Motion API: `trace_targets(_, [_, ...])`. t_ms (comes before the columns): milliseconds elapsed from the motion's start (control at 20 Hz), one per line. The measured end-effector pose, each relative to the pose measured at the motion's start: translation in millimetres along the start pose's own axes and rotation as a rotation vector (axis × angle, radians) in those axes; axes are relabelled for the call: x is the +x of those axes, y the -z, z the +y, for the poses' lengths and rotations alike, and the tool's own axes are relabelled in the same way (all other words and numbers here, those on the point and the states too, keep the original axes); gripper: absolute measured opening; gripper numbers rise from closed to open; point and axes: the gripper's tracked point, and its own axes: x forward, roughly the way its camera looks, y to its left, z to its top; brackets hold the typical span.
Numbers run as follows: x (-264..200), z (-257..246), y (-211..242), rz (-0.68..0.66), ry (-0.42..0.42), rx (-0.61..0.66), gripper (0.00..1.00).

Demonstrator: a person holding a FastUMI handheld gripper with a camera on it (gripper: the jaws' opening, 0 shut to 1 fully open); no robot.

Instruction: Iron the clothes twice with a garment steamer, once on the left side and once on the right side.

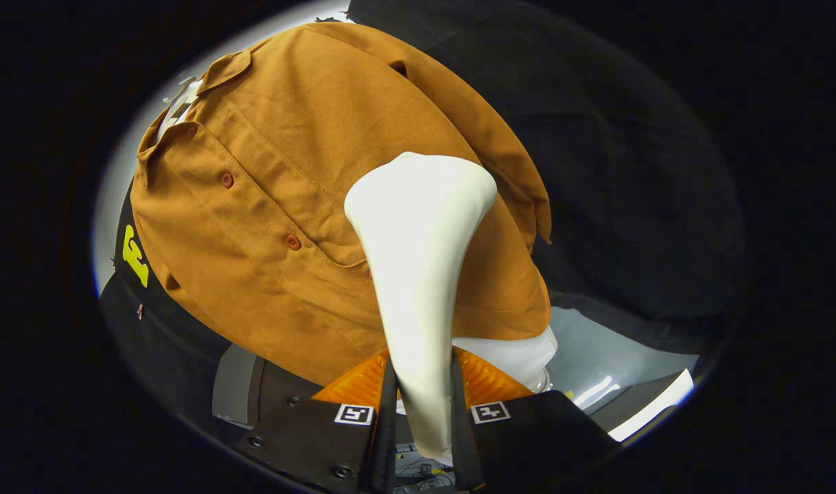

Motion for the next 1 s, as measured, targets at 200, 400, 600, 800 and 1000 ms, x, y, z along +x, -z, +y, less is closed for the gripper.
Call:
trace_targets(200, [-39.8,30.6,-18.5,-0.116,-0.006,-0.044,0.37])
trace_targets(400, [-85.3,81.0,-37.8,-0.246,-0.018,-0.107,0.36])
trace_targets(600, [-124.6,137.3,-47.3,-0.346,-0.013,-0.156,0.36])
trace_targets(800, [-151.5,194.3,-44.3,-0.414,0.009,-0.233,0.36])
trace_targets(1000, [-164.2,264.6,-34.6,-0.465,-0.052,-0.319,0.36])
